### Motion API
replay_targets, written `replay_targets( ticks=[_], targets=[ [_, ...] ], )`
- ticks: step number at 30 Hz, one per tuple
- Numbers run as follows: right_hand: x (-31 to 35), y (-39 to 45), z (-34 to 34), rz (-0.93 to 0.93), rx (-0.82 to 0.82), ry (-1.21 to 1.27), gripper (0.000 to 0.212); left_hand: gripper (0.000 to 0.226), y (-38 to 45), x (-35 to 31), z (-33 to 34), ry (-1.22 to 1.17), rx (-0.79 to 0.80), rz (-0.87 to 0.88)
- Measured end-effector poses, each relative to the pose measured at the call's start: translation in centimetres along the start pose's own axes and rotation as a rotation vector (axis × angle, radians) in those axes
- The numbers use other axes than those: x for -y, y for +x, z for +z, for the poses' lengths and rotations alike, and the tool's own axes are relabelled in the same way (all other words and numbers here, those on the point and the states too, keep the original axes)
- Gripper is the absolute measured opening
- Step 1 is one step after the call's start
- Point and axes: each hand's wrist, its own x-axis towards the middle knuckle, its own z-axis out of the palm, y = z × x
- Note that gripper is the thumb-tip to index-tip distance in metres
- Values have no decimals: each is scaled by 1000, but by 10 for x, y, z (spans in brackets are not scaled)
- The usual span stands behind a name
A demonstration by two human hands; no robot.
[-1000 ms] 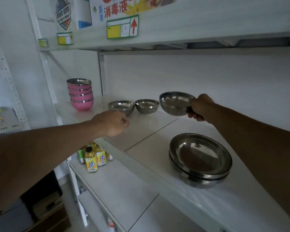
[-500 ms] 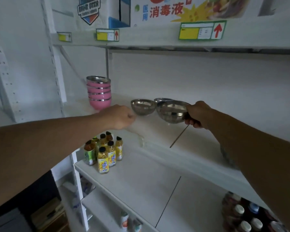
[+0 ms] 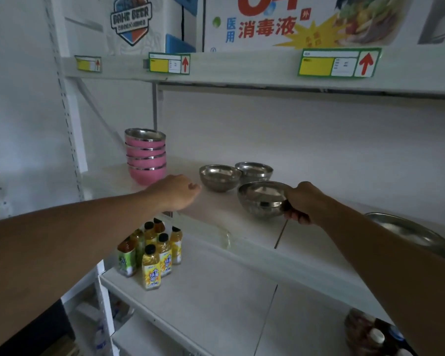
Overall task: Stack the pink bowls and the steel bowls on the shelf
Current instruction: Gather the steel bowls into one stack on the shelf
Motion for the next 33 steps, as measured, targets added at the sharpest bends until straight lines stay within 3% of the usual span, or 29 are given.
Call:
replay_targets(
  ticks=[5, 8, 12, 20, 27, 33],
  targets=[
    [3, 22, 0, 1, 22, 10, 35, 74, 44, 0, 3, -105, 5, -166],
    [3, 32, 2, 21, 36, 23, 34, 70, 73, -4, 14, -239, -33, -280],
    [1, 34, 0, 60, 40, 27, 39, 88, 114, -9, 35, -394, -20, -363],
    [-3, 16, -8, 184, 1, 166, 46, 50, 160, -4, 62, -545, -55, -366],
    [6, 2, -5, 192, -165, 142, 41, 33, 150, 6, 59, -559, -39, -307],
    [1, -23, -7, 204, -166, 208, 42, 31, 123, -10, 49, -596, -66, -264]
  ],
)
